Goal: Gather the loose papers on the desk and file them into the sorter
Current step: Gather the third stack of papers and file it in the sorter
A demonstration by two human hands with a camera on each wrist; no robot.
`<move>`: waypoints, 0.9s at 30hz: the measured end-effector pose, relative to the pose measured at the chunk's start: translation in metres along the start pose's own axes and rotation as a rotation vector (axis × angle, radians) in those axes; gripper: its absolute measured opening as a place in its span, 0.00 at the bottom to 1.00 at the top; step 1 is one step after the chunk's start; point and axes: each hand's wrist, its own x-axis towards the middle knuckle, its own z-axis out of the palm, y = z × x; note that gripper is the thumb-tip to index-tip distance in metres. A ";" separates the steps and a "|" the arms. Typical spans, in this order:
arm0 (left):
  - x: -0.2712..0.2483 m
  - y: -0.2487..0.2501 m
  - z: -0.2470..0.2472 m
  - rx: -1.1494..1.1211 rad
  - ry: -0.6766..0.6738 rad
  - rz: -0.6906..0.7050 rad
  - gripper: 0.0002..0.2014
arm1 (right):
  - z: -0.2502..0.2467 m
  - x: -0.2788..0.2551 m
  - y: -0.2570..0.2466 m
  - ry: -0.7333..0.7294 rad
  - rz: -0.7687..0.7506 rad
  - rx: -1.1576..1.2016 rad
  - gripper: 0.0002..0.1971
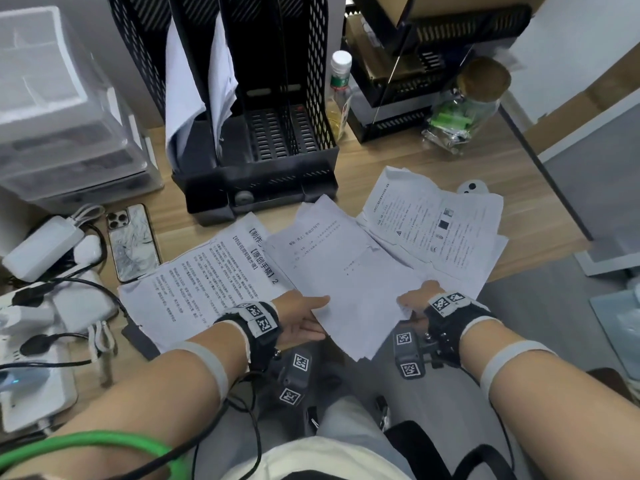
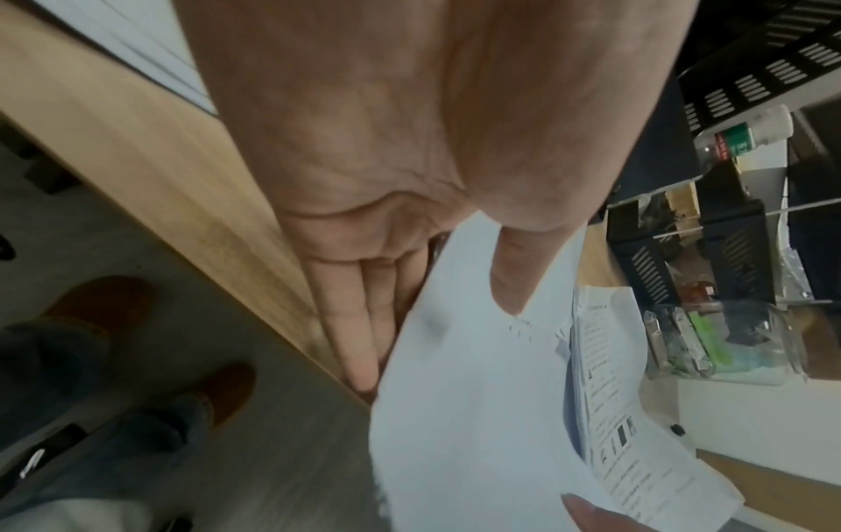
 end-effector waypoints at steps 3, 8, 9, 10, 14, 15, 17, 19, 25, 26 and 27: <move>0.002 0.003 -0.001 -0.135 0.085 0.042 0.21 | -0.006 -0.008 -0.009 -0.110 -0.016 0.156 0.21; 0.001 0.010 -0.008 -0.257 0.113 0.057 0.23 | -0.022 -0.033 -0.011 -0.401 -0.074 0.541 0.12; 0.002 0.010 -0.011 -0.240 0.120 0.050 0.26 | -0.023 -0.039 -0.011 -0.451 -0.097 0.567 0.10; 0.003 0.010 -0.012 -0.220 0.121 0.045 0.29 | -0.025 -0.046 -0.013 -0.497 -0.124 0.552 0.09; 0.001 0.004 -0.014 -0.229 0.143 0.077 0.27 | -0.030 -0.059 -0.017 -0.639 -0.125 0.428 0.12; 0.000 0.002 -0.015 -0.226 0.155 0.106 0.25 | -0.033 -0.063 -0.020 -0.636 -0.113 0.377 0.11; -0.006 -0.001 -0.013 -0.243 0.175 0.151 0.22 | -0.039 -0.066 -0.023 -0.596 -0.089 0.287 0.10; -0.010 -0.001 -0.007 -0.340 0.194 0.176 0.15 | -0.046 -0.061 -0.021 -0.533 -0.077 0.211 0.10; -0.009 0.016 0.004 -0.477 0.191 0.310 0.21 | -0.055 -0.046 -0.014 -0.543 -0.081 0.164 0.27; -0.009 0.019 0.005 -0.481 0.192 0.317 0.20 | -0.058 -0.044 -0.013 -0.555 -0.086 0.169 0.29; -0.011 0.022 0.008 -0.488 0.181 0.332 0.18 | -0.060 -0.043 -0.013 -0.561 -0.093 0.164 0.33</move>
